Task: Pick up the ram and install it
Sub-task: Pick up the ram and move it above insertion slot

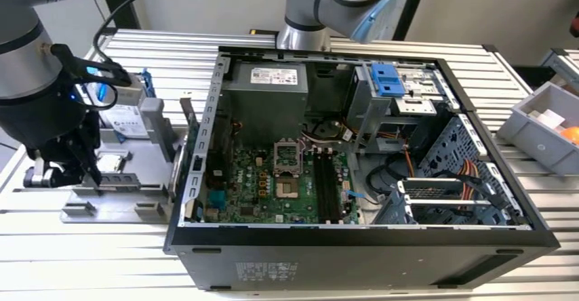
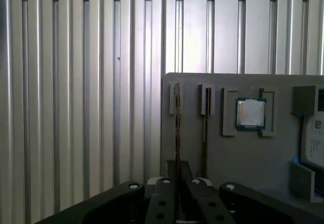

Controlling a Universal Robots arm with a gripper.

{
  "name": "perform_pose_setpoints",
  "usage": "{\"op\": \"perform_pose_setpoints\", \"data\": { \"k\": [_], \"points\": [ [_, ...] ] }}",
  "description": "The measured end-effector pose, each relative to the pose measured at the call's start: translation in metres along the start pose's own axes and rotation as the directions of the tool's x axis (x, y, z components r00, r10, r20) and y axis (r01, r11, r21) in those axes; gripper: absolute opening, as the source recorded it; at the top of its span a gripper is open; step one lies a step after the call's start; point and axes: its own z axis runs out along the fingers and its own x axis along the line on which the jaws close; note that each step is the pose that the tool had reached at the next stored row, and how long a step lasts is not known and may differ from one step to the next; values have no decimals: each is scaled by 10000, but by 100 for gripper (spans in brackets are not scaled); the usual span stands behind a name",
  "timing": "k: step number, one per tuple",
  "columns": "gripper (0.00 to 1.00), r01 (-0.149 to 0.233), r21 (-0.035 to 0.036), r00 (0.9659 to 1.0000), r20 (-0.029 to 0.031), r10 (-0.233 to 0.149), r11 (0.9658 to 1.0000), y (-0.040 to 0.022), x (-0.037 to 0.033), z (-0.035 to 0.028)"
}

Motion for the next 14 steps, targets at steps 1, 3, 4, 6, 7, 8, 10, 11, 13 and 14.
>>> {"op": "perform_pose_setpoints", "data": {
  "k": [1, 3, 4, 6, 7, 8, 10, 11, 13, 14],
  "points": [
    [0, 0, 1, 10000, 1, 0, 10000, 0, 0, -12],
    [0, 0, 0, 10000, -1, 0, 10000, 1, 1, -40],
    [0, 0, 1, 10000, 1, 0, 10000, 1, 1, -53],
    [0, 0, -1, 10000, -1, 0, 10000, 2, 2, -80],
    [0, 0, 0, 10000, 0, 0, 10000, 3, 2, -96],
    [0, 0, 0, 10000, 0, 0, 10000, 3, 3, -110],
    [0, 0, 0, 10000, 0, 0, 10000, 4, 3, -140],
    [0, 0, 1, 10000, 1, 0, 10000, 4, 4, -153],
    [0, 1, 0, 10000, 0, -1, 10000, 4, 4, -181],
    [0, 1, 1, 10000, 1, -1, 10000, 5, 5, -194]
  ]
}}
